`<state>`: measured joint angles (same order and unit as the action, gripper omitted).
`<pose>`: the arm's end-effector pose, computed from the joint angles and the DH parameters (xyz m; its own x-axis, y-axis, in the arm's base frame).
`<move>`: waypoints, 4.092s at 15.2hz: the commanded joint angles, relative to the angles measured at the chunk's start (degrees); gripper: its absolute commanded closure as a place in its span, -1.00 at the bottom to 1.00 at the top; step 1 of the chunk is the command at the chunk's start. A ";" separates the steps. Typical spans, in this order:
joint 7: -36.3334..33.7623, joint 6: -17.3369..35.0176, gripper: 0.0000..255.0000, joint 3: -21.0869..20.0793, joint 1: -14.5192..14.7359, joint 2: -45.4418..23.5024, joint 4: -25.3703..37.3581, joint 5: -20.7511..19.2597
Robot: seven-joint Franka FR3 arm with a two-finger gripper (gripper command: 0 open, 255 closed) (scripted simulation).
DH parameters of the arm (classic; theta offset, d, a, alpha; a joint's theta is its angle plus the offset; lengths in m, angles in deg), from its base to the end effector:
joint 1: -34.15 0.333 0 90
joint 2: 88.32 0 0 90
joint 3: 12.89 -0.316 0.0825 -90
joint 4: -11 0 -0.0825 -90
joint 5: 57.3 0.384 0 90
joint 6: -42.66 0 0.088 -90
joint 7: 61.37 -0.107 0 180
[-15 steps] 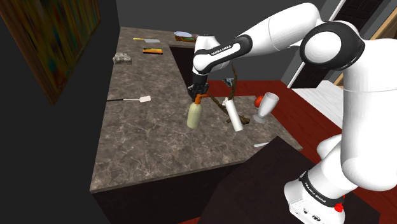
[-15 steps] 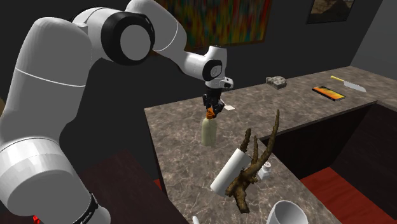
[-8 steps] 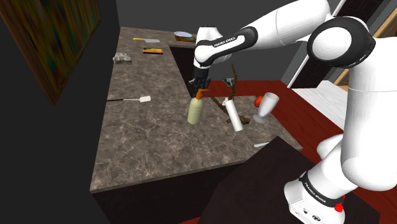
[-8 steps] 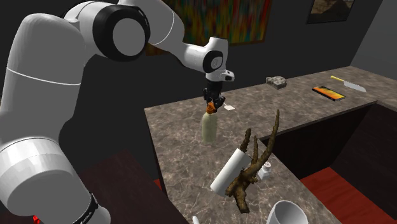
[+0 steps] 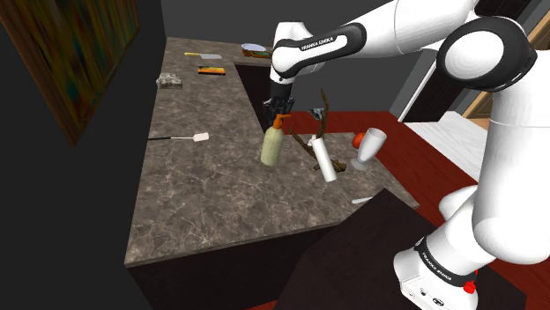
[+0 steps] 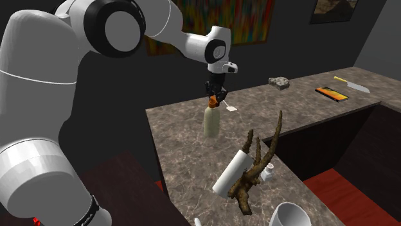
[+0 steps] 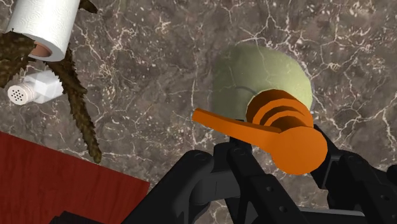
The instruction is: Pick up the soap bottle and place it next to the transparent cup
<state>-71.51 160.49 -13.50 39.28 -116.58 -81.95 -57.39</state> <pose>0.6717 0.0666 0.3319 0.9953 -0.0771 -0.0587 -0.0769 -0.9970 0.0067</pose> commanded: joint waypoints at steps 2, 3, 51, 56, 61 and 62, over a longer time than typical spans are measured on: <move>0.00 -2.10 1.00 -0.01 0.00 0.84 1.26 0.00; 0.00 -2.73 1.00 -0.01 0.00 1.15 1.58 0.01; 9.55 -23.03 1.00 3.45 -6.12 21.28 1.77 0.08; 14.87 -21.32 1.00 6.00 -8.97 27.69 -6.31 -0.53; 20.47 -20.33 1.00 8.96 -11.83 32.83 -12.31 -1.58; 21.63 -20.20 1.00 9.60 -12.40 33.71 -13.28 -1.84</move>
<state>-51.09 139.57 -4.53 27.45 -83.90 -93.54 -58.98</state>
